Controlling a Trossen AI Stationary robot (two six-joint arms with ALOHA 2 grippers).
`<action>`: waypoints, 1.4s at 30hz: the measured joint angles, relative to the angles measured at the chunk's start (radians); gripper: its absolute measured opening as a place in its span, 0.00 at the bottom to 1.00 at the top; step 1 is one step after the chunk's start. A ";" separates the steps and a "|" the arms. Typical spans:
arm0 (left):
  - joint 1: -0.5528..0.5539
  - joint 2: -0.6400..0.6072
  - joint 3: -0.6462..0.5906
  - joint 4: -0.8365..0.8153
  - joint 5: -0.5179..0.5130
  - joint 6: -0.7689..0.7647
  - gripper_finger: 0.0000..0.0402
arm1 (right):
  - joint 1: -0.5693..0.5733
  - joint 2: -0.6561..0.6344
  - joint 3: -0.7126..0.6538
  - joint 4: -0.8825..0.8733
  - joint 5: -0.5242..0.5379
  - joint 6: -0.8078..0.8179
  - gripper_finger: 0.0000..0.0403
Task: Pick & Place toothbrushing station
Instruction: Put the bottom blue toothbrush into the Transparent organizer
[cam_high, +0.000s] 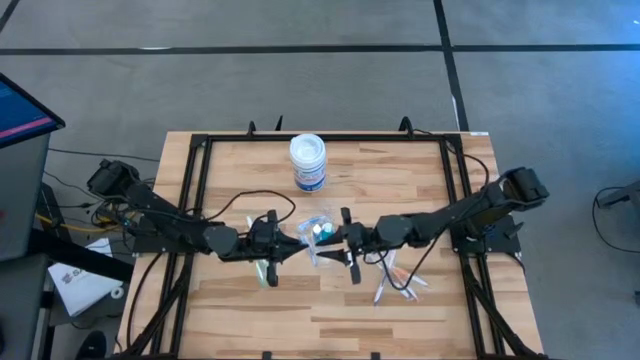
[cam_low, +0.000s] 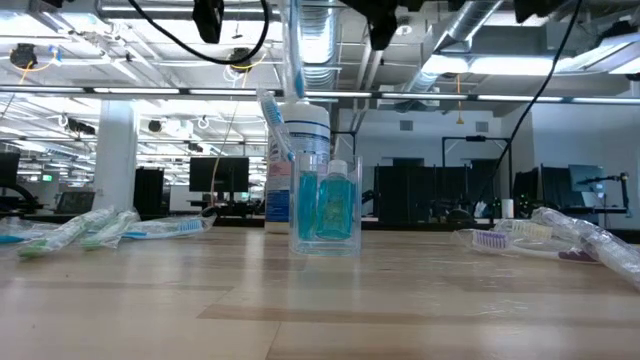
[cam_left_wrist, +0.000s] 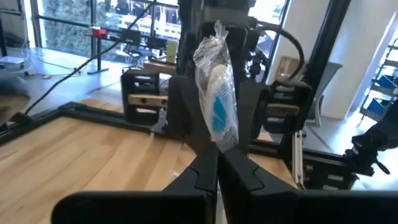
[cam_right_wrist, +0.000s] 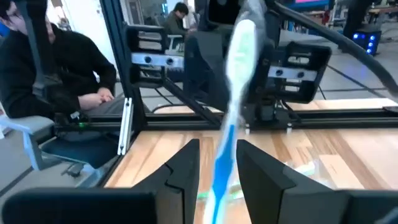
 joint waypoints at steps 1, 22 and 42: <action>0.000 0.000 0.000 0.000 0.000 0.001 0.00 | 0.000 0.006 0.008 0.001 0.000 0.000 0.24; 0.001 0.000 0.000 0.009 0.001 0.014 0.00 | -0.008 0.049 0.014 0.055 0.002 0.002 0.24; 0.001 0.000 0.000 0.011 0.004 0.021 0.00 | -0.012 0.048 0.014 0.067 0.004 0.004 0.24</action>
